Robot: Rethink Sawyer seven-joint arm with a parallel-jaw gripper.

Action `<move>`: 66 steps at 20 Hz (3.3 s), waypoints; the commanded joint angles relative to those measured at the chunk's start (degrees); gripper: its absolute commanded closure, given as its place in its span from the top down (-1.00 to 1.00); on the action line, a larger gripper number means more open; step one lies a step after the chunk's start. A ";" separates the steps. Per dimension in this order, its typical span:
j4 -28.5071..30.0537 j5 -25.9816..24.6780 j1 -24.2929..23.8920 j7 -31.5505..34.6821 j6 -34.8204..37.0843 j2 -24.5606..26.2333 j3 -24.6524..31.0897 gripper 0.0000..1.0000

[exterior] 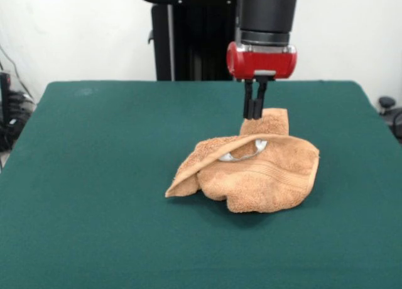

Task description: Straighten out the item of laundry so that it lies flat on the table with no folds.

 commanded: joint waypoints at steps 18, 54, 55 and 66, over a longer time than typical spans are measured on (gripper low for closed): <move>-1.91 -1.41 -0.83 8.62 -12.39 12.92 2.29 -1.00; -12.14 1.88 1.21 6.51 -2.07 11.36 2.75 -1.00; -12.47 1.94 1.34 6.52 -1.84 11.32 2.73 -1.00; -19.01 1.43 0.62 5.43 -0.61 15.16 4.69 -1.00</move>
